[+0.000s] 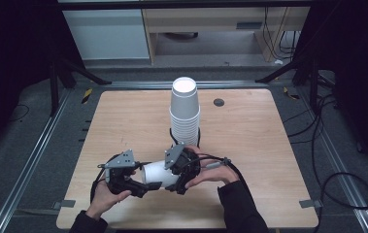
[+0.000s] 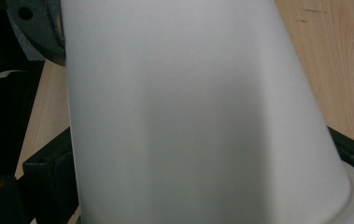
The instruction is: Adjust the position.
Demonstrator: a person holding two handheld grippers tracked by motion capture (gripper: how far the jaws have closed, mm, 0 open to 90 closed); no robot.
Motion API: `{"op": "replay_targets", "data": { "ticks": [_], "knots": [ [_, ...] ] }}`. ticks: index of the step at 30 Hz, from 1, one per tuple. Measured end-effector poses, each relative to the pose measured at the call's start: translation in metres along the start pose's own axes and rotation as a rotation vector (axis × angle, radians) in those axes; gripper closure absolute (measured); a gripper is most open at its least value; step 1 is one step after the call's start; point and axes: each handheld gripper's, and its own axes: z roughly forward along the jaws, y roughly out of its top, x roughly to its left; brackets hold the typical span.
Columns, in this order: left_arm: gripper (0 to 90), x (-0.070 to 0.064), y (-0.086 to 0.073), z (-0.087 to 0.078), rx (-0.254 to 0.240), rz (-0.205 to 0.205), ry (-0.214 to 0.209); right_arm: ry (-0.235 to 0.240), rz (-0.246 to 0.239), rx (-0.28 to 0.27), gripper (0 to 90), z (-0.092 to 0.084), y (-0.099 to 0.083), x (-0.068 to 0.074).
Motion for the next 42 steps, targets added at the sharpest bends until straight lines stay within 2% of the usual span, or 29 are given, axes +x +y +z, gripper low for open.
{"op": "replay_targets", "data": {
  "ticks": [5,12,19,20,25,30,36,42],
  "knots": [
    [21.7,0.000,0.000,-0.002,-0.011,0.001,-0.003,0.009,0.014,-0.017,5.5,-0.004,-0.002,-0.001],
    [21.7,0.003,-0.001,-0.009,-0.029,0.001,0.007,-0.009,0.044,-0.047,4.2,-0.017,-0.006,-0.003],
    [21.5,0.010,-0.003,-0.019,-0.061,-0.017,0.055,-0.038,0.096,-0.091,4.8,-0.034,-0.016,-0.004],
    [21.5,0.011,-0.003,-0.020,-0.067,-0.020,0.056,-0.042,0.107,-0.124,4.8,-0.038,-0.020,-0.005],
    [21.5,0.014,-0.005,-0.024,-0.113,-0.035,0.065,-0.057,0.167,-0.210,4.8,-0.045,-0.032,-0.004],
    [21.4,0.015,-0.005,-0.025,-0.171,-0.049,0.044,-0.050,0.223,-0.299,4.7,-0.046,-0.042,-0.002],
    [21.4,0.014,-0.006,-0.026,-0.242,-0.058,-0.012,-0.022,0.268,-0.410,4.8,-0.044,-0.049,0.001],
    [21.3,0.010,-0.004,-0.019,-0.262,-0.044,-0.047,0.010,0.282,-0.470,4.6,-0.037,-0.050,0.005]
  ]
}}
